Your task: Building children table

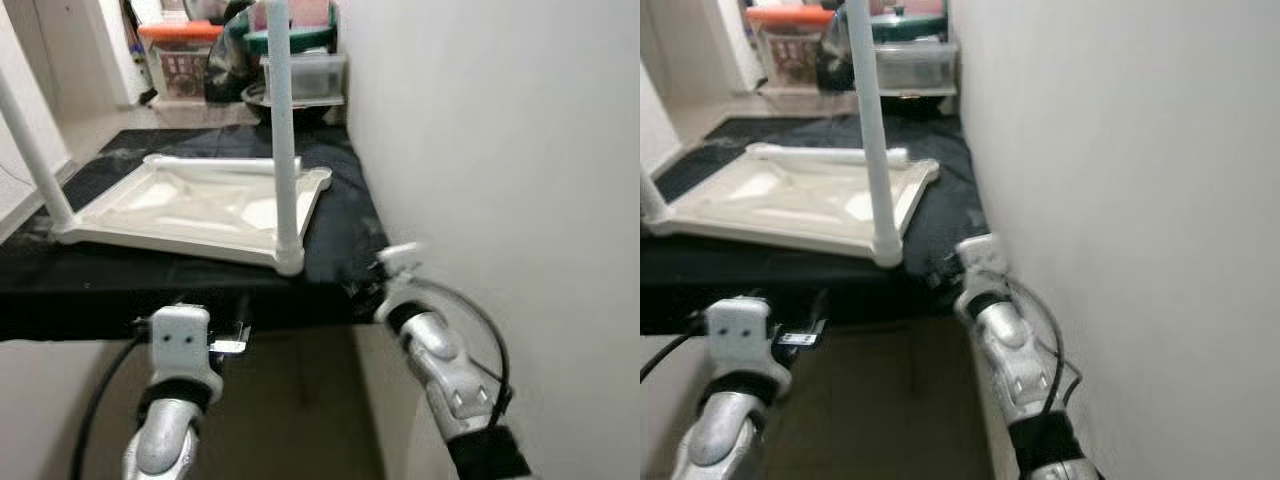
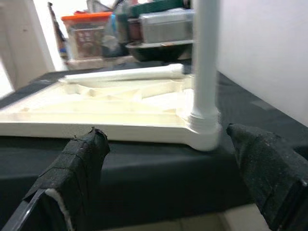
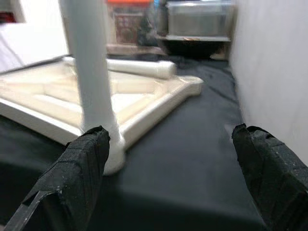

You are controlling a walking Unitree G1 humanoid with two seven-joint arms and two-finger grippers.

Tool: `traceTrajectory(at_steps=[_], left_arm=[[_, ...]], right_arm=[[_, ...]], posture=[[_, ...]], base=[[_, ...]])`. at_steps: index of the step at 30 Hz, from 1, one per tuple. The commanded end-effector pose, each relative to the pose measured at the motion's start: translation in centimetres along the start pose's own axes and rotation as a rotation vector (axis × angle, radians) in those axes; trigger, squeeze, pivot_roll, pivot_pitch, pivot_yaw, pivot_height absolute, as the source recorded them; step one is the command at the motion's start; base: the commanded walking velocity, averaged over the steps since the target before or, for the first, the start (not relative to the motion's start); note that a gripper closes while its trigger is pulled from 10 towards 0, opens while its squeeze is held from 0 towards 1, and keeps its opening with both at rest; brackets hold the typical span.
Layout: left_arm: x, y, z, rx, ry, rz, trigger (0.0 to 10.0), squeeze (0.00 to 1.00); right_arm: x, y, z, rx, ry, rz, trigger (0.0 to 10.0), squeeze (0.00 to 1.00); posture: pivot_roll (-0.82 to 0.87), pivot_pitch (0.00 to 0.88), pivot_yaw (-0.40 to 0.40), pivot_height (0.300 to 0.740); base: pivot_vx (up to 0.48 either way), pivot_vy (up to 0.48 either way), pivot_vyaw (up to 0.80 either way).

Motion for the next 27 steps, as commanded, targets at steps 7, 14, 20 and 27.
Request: traceTrajectory(at_steps=[7, 14, 20, 27], left_arm=[[-0.36, -0.39, -0.2, 0.011, -0.016, 0.013, 10.0, 0.0], [-0.4, -0.36, -0.27, 0.01, -0.017, 0.011, 10.0, 0.0], [-0.52, -0.31, -0.32, 0.011, -0.025, 0.002, 10.0, 0.0], [-0.71, -0.26, -0.28, 0.006, -0.039, -0.008, 10.0, 0.0]], right_arm=[[0.06, -0.89, 0.29, 0.024, 0.003, -0.002, 10.0, 0.0], [-0.09, -0.81, 0.28, 0.019, -0.003, 0.001, 10.0, 0.0], [-0.08, -0.79, 0.3, 0.017, -0.003, 0.003, 10.0, 0.0], [-0.1, -0.75, 0.36, 0.016, -0.005, 0.001, 10.0, 0.0]], posture=[[0.0, 0.0, -0.02, 0.74], [0.0, 0.0, -0.02, 0.74], [0.0, 0.0, -0.021, 0.74], [0.0, 0.0, -0.021, 0.74]], base=[[0.311, 0.0, 0.0], [0.312, 0.0, 0.0], [0.254, 0.0, 0.0], [0.0, 0.0, 0.0]])
Point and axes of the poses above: a point about 5 cm out from each wrist's last joint towards the gripper, its own z axis pointing out of the wrist towards the gripper, its own x axis along the axis of the wrist's last joint, y = z × x, the point moved 2 cm from there along z, pointing out of the wrist towards the gripper, and after that the axes turned 8 degrees about z, right-handed, at the moved point
